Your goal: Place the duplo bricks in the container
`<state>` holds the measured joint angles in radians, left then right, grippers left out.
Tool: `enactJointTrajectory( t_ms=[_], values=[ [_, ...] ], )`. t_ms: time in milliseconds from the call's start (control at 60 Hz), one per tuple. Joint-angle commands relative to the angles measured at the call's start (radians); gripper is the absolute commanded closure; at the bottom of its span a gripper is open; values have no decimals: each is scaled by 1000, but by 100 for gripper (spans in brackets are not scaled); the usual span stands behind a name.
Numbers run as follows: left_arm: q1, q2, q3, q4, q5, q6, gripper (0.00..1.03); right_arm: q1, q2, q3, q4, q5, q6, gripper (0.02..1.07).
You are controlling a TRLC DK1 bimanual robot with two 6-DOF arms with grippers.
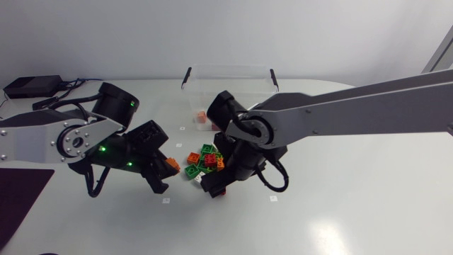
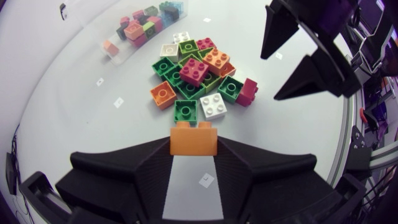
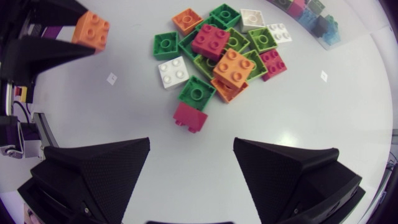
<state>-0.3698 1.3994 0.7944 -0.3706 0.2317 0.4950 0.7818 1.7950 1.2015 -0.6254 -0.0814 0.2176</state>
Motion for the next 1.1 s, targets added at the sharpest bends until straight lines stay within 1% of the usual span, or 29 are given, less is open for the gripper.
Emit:
enactJointTrajectory(
  t_ms=[0, 133, 217, 300, 383, 450, 533, 633, 683, 733, 817, 867, 1083],
  values=[
    [34, -31, 48, -16, 23, 22, 72, 20, 47, 41, -16, 9, 34, 12],
    [89, -39, 94, -16, 55, 22, 72, 20, 95, 92, -40, 6, 42, 12],
    [111, -36, 126, -13, 75, 22, 72, 20, 122, 118, -57, 8, 54, 12],
    [123, -34, 158, -13, 87, 17, 72, 17, 145, 136, -62, 8, 57, 12],
    [132, -28, 201, -13, 104, 8, 72, 14, 173, 165, -92, 11, 68, 12],
    [135, -19, 232, -13, 109, 2, 72, 4, 191, 175, -103, 12, 72, 15],
    [135, -8, 270, -10, 113, -7, 72, -4, 210, 179, -109, 14, 80, 15],
    [137, 4, 305, 4, 120, -27, 72, -9, 224, 187, -106, 23, 83, 22],
    [140, 19, 332, 9, 129, -35, 72, -10, 225, 188, -100, 25, 85, 31],
    [140, 35, 350, 12, 133, -44, 72, -13, 225, 190, -92, 26, 86, 35],
    [140, 55, 378, 27, 133, -55, 72, -16, 228, 193, -80, 28, 86, 45],
    [140, 64, 397, 29, 133, -58, 72, -16, 233, 198, -77, 28, 86, 47],
    [140, 99, 450, 30, 135, -64, 72, -13, 264, 224, -80, 26, 86, 47]
  ],
)
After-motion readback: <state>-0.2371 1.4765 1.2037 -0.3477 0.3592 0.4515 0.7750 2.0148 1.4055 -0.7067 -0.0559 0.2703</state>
